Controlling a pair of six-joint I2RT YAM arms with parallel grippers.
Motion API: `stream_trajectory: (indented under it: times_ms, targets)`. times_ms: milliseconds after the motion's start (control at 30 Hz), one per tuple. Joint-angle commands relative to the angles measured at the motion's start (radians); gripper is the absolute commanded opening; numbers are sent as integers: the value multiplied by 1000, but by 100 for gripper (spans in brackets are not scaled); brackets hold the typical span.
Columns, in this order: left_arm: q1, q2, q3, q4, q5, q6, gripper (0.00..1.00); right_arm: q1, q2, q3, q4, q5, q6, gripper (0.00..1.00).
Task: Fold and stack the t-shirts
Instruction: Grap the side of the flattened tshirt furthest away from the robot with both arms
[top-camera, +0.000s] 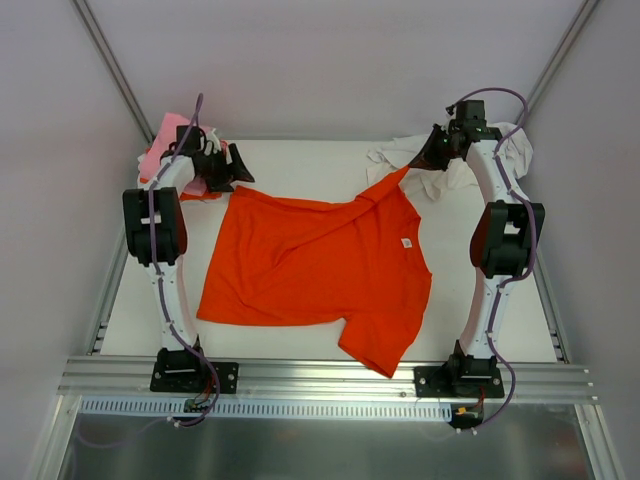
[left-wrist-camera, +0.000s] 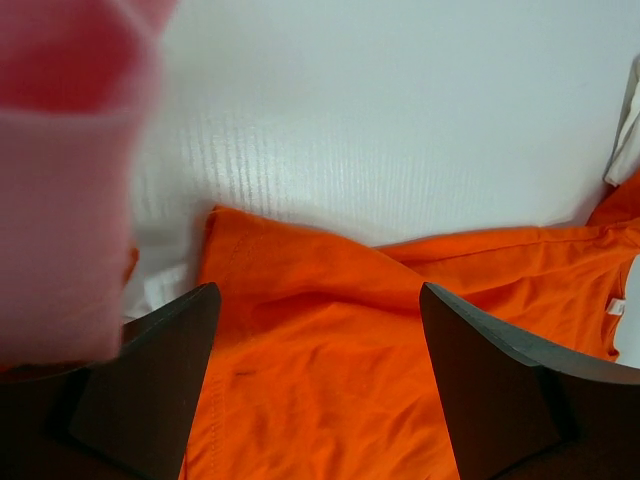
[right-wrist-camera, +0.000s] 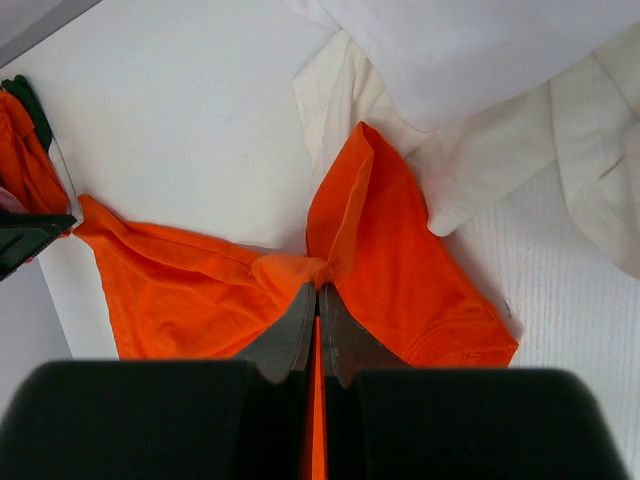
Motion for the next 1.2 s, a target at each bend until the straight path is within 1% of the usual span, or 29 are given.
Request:
stream_trajectory:
  times_ms: [0, 267, 467, 700, 1000, 1167]
  targets:
    - [-27, 14, 19, -24, -23, 10, 83, 3, -27, 40, -8, -9, -3, 0]
    - [-52, 28, 53, -48, -129, 30, 82, 3, -26, 41, -6, -13, -3, 0]
    - [-58, 20, 62, -36, -177, 40, 81, 0, -20, 45, -6, -18, -5, 0]
    - [-58, 8, 82, -11, -190, 56, 81, 0, -7, 55, -6, -21, 3, 0]
    - [-58, 26, 95, -13, -204, 62, 81, -3, -3, 63, -12, -18, 2, 0]
    - [-56, 49, 129, -33, -207, 57, 81, -5, 0, 72, -14, -21, 5, 0]
